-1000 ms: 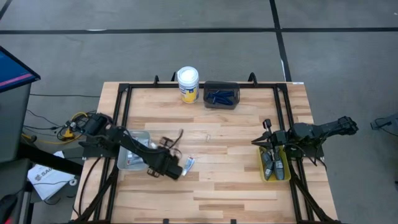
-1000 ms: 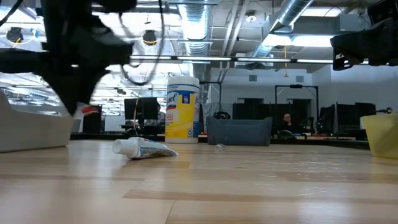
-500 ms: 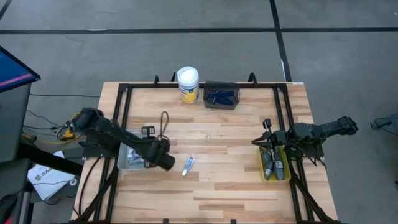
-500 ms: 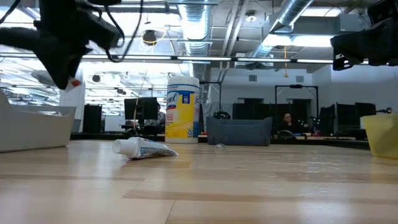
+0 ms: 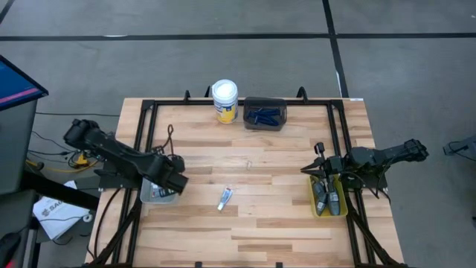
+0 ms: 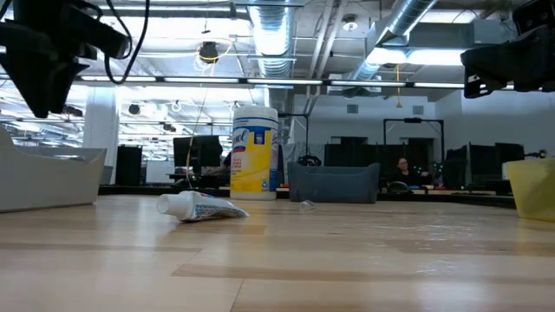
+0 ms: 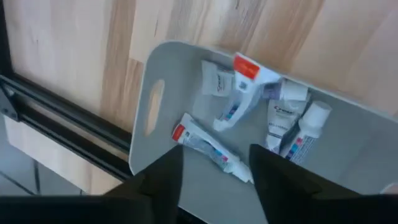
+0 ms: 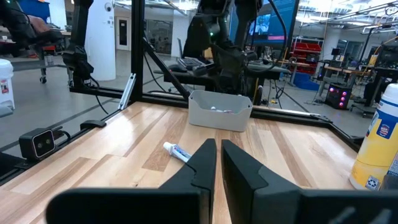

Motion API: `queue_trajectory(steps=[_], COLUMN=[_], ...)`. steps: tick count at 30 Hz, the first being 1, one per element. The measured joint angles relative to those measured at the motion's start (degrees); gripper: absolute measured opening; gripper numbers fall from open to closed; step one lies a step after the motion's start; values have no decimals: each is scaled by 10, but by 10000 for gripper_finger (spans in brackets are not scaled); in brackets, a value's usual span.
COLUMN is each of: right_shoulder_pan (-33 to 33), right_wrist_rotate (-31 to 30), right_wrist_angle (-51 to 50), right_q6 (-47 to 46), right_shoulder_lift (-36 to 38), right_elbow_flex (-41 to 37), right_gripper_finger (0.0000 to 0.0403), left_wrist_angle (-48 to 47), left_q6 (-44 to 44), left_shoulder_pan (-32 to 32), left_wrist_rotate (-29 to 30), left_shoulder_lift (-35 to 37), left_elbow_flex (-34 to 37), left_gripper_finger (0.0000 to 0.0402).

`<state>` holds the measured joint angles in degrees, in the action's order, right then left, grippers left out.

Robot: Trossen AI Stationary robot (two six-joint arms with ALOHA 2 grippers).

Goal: Pick & Place Travel size toiletries
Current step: Put the white toothpaste into the gray bin

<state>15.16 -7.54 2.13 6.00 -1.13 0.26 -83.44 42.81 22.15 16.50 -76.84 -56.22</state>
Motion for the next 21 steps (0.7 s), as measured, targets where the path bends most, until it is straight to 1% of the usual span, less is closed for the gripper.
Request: queue_trajectory(steps=[2,4,6,9,12,14,16,21], right_shoulder_pan=[0,0,0,0,0,0,0,0], right_wrist_rotate=[0,0,0,0,0,0,0,0], right_wrist_angle=[0,0,0,0,0,0,0,0], right_q6=[0,0,0,0,0,0,0,0], right_shoulder_lift=[0,0,0,0,0,0,0,0], right_elbow_flex=[0,0,0,0,0,0,0,0], right_gripper_finger=[17,17,17,17,17,17,17,17], left_wrist_angle=[17,70,154,310,460,532,574,599], left_q6=[9,16,13,-4,-43,-68,-79,-79], left_shoulder_pan=[0,0,0,1,2,2,3,14], left_wrist_rotate=[0,2,10,42,76,87,90,93], left_shoulder_lift=[5,9,12,9,-10,-32,-60,-137], left_elbow_flex=[1,1,1,1,0,0,0,0], left_gripper_finger=[202,227,246,263,266,264,262,263])
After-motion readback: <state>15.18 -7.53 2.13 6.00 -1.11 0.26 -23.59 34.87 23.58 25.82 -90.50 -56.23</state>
